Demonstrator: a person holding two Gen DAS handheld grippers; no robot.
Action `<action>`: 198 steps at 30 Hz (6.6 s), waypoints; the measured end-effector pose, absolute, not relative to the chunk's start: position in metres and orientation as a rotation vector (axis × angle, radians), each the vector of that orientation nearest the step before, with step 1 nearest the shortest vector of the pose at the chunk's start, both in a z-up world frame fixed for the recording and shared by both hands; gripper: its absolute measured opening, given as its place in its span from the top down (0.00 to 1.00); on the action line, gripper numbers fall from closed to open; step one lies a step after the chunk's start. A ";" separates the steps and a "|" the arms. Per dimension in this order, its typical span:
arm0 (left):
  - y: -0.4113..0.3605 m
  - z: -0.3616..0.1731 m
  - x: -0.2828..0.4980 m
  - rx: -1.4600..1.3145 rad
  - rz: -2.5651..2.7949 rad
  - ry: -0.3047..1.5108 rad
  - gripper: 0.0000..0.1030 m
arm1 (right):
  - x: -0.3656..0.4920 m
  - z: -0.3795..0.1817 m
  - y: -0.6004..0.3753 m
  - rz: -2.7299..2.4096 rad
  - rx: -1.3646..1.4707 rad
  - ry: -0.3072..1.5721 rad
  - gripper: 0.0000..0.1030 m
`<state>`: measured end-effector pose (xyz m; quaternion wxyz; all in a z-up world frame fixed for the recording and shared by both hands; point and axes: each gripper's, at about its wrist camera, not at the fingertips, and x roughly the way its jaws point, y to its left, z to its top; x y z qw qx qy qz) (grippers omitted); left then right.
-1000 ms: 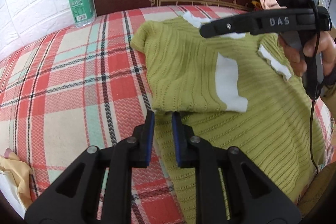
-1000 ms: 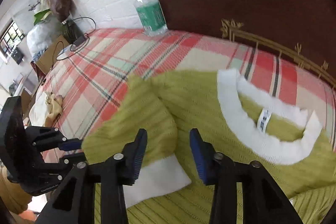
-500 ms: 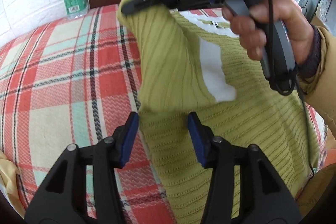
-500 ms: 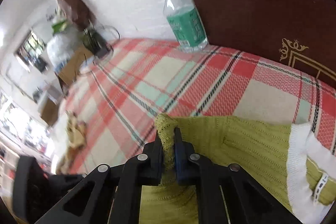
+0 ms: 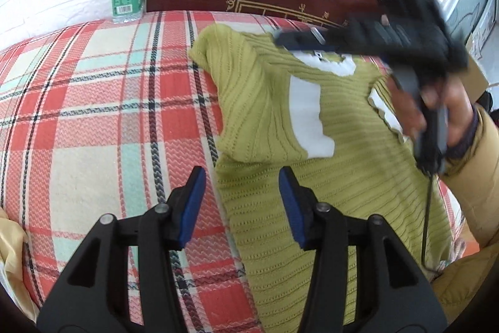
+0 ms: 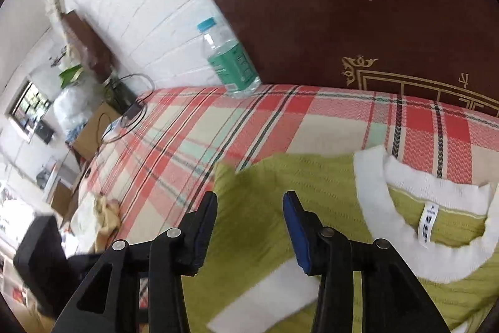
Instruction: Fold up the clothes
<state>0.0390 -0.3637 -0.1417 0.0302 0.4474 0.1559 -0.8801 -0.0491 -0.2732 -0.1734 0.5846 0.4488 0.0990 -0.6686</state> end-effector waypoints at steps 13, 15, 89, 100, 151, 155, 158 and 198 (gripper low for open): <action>-0.348 -0.128 0.116 1.569 -2.734 0.773 0.21 | 0.011 -0.157 -0.079 -1.525 1.065 0.180 0.43; -0.341 -0.127 0.134 1.601 -2.736 0.844 0.21 | 0.018 -0.146 -0.030 -1.576 1.070 0.155 0.43; -0.410 -0.129 -0.050 1.534 -2.304 1.685 0.88 | -0.167 -0.187 -0.014 -1.725 1.384 -0.552 0.85; -0.404 -0.096 -0.047 1.394 -2.625 1.293 0.42 | -0.163 -0.153 -0.018 -1.978 1.135 -0.293 0.64; -0.061 -0.131 -0.048 1.499 -3.024 -0.803 0.38 | -0.123 -0.168 0.080 -1.896 1.152 -0.373 0.42; -0.038 -0.150 -0.069 1.547 -2.906 -0.949 0.38 | -0.124 -0.179 0.092 -1.881 1.186 -0.415 0.42; -0.035 -0.152 -0.080 1.562 -2.910 -0.927 0.38 | -0.129 -0.189 0.098 -1.866 1.210 -0.456 0.42; -0.314 -0.110 0.008 1.217 -2.822 1.208 0.82 | -0.071 -0.122 -0.246 -1.693 1.178 0.133 0.84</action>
